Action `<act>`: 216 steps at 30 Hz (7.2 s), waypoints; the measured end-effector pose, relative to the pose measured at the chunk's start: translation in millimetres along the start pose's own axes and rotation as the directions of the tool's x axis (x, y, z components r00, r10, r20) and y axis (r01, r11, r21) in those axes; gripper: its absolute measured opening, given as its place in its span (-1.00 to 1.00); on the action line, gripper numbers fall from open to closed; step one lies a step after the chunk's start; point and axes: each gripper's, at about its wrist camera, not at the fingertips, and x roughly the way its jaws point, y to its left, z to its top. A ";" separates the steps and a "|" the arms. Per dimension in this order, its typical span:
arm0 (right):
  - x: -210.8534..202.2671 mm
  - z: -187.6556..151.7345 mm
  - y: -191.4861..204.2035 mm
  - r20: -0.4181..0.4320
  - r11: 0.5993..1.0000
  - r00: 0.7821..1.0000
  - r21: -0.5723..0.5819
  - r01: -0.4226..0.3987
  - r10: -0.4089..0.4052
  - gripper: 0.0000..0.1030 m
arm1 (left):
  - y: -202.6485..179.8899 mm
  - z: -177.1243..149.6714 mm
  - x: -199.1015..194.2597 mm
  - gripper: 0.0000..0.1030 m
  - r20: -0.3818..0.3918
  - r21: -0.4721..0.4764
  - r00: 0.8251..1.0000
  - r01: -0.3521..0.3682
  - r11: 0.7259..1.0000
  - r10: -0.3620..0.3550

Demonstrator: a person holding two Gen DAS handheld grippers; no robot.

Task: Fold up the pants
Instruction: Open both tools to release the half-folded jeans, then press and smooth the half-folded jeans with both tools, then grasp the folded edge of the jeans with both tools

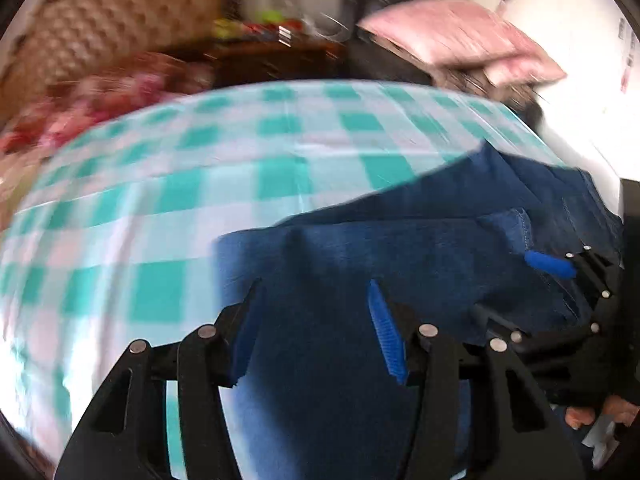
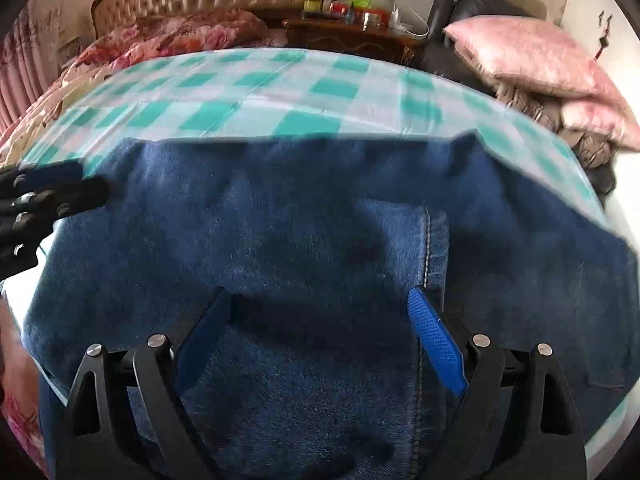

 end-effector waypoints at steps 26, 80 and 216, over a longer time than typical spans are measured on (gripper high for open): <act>0.9 -3.5 -0.4 -0.013 1.000 1.000 -0.004 -0.009 0.009 0.71 | -40.7 -73.9 -21.4 0.03 0.010 -0.024 1.000 -0.013 1.000 0.014; 9.7 3.5 -26.5 -0.043 0.998 0.999 0.065 -0.028 0.031 0.77 | -9.5 -27.1 -24.3 -0.13 0.077 -0.044 0.996 -0.048 0.998 0.051; 38.5 119.6 139.1 -0.442 0.918 0.851 -0.130 -0.374 0.284 -0.70 | -18.4 -107.7 -73.9 -0.71 0.073 -0.441 0.989 -0.083 0.894 0.128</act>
